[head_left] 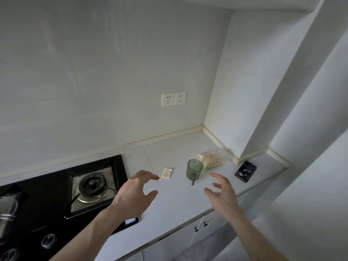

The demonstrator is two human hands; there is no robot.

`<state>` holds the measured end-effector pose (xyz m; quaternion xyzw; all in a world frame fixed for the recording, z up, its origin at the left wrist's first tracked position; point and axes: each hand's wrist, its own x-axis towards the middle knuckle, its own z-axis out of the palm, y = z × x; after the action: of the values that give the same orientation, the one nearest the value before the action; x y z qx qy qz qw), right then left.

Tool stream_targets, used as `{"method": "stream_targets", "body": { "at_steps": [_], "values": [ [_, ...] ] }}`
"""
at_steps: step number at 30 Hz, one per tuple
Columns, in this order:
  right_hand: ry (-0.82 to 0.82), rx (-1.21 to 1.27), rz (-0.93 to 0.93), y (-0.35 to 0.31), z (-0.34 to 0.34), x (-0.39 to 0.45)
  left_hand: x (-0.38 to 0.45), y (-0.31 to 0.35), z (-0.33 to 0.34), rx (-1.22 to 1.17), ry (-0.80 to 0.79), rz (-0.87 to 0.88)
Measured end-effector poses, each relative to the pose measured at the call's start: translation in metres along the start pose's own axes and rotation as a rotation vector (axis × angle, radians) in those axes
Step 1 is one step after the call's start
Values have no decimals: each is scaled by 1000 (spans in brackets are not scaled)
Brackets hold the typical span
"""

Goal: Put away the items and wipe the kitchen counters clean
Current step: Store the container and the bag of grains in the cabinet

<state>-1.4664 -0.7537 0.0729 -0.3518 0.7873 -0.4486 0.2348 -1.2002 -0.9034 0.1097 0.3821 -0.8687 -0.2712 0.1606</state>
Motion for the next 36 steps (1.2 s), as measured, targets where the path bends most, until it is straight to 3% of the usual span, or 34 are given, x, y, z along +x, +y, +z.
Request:
{"method": "stream_targets", "body": {
  "at_steps": [7, 18, 33, 36],
  "values": [
    [87, 190, 261, 26, 6, 128, 73, -1, 15, 17, -5, -44],
    [255, 137, 672, 102, 1, 264, 162, 4, 38, 83, -63, -145],
    [349, 355, 850, 170, -17, 364, 224, 3, 60, 106, -73, -213],
    [202, 359, 799, 191, -29, 369, 227, 1, 61, 97, -78, -224]
  ]
}}
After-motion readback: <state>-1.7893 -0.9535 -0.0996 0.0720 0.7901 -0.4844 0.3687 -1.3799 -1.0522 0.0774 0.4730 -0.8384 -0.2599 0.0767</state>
